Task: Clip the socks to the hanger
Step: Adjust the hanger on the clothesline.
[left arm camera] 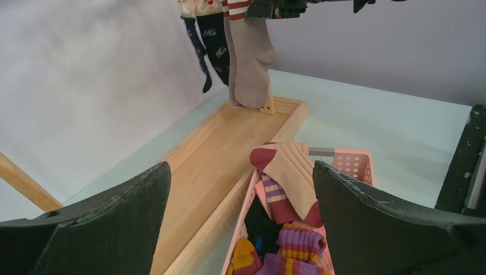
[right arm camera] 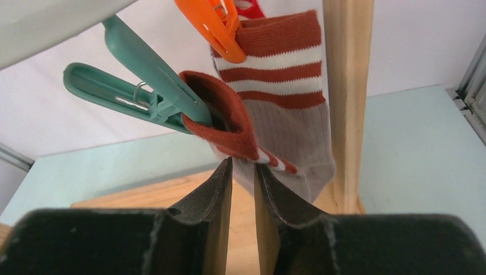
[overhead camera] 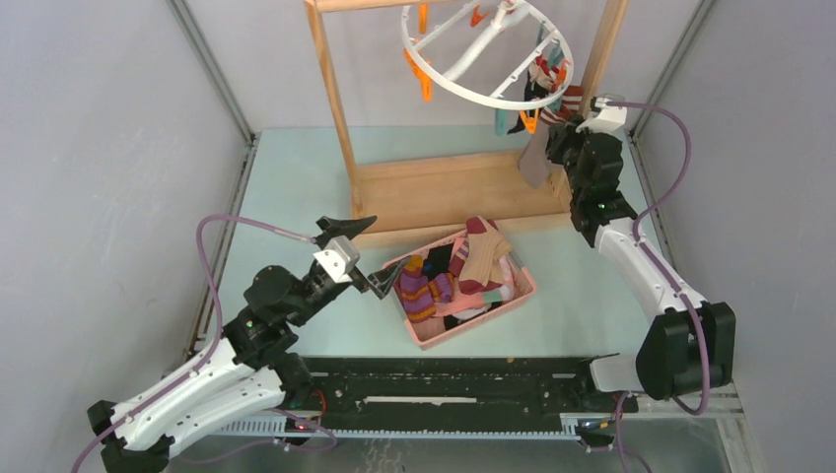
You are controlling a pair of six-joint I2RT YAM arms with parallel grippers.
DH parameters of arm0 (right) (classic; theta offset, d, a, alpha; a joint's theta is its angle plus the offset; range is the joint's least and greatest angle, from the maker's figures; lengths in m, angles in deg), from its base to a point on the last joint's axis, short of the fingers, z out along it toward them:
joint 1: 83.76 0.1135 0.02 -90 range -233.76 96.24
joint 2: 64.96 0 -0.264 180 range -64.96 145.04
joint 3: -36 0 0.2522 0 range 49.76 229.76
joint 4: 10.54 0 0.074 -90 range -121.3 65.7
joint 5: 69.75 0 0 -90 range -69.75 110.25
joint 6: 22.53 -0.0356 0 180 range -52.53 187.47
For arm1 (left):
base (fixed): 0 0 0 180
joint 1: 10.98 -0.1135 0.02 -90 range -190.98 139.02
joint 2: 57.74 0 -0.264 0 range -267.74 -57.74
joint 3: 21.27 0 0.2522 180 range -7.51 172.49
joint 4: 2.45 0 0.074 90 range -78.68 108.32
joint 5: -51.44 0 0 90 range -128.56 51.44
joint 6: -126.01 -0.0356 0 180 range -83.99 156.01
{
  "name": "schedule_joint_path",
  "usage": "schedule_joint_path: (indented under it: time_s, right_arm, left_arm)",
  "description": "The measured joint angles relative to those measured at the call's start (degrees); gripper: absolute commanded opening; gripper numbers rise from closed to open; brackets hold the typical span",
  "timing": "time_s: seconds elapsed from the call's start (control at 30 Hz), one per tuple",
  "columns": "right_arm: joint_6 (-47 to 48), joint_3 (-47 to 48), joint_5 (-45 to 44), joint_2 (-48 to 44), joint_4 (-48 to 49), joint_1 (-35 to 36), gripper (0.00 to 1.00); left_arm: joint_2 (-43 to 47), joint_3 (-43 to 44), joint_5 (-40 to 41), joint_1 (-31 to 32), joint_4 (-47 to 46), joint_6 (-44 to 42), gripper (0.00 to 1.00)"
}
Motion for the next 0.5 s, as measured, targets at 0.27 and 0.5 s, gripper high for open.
schedule_joint_path:
  time_s: [0.27,0.5]
  right_arm:
    - [-0.96,4.98,0.39,5.27,1.88,-1.2,0.29]
    - [-1.77,9.68,0.42,10.73,3.61,-2.21,0.29]
  left_arm:
    - [-0.02,0.0,-1.92,0.0,-2.03,1.46,0.98]
    - [-0.74,0.0,-3.5,-0.02,-4.15,3.34,0.99]
